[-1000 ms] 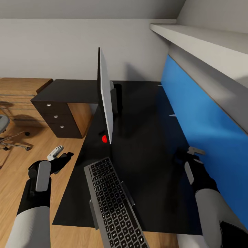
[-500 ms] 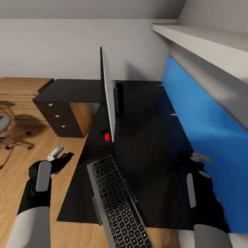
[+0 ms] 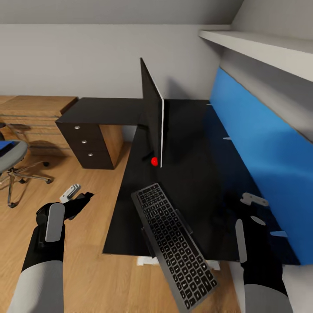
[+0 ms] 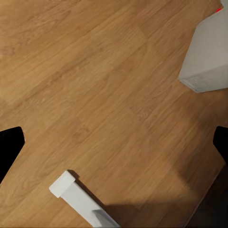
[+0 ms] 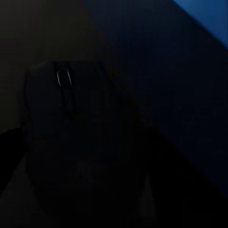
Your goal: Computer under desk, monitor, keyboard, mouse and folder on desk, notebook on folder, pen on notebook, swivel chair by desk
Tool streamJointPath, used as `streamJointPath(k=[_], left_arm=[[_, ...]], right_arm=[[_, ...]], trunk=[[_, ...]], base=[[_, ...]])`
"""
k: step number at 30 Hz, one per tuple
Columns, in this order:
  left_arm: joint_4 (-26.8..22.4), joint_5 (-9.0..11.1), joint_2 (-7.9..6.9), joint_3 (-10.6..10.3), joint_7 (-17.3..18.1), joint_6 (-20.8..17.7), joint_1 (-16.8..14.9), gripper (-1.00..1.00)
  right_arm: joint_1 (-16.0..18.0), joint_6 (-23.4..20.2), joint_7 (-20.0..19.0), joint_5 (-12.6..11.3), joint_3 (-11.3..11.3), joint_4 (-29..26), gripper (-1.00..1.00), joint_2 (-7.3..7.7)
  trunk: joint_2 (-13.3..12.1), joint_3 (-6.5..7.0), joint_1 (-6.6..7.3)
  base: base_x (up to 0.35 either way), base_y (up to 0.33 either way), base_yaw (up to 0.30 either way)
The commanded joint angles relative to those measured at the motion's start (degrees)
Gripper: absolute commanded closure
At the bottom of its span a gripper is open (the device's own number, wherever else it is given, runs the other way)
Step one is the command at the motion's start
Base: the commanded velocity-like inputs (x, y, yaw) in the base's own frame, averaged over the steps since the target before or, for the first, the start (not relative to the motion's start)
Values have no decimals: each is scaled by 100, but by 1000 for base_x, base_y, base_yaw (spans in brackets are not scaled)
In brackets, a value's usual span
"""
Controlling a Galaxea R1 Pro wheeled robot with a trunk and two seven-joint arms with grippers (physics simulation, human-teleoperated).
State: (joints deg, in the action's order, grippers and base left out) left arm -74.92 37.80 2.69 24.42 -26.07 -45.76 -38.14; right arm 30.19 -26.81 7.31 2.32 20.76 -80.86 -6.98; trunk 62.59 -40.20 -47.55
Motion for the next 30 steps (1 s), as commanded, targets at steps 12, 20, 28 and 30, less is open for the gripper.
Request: streamJointPath(k=[12,20,28,30], left_arm=[[-5,56,10,2,-47,-19,-3,-100],[-5,52,12,1,-47,-19,-1,-100],[71,55,81,-1,-55,-9,-1,-100],[121,53,92,-8,-55,1,-4,-100]], right_arm=[[-20,-26,-10,14,-11,-8,100,-41],[-117,-18,-2,24,-291,-8,100,-98],[-119,-9,16,40,-488,30,100,-149],[-119,-9,16,40,-494,33,100,-152]], trunk=[[4,93,2],[4,163,2],[4,212,2],[4,222,2]], base=[[-222,259,0],[-223,259,72],[-180,179,211],[-28,22,240]])
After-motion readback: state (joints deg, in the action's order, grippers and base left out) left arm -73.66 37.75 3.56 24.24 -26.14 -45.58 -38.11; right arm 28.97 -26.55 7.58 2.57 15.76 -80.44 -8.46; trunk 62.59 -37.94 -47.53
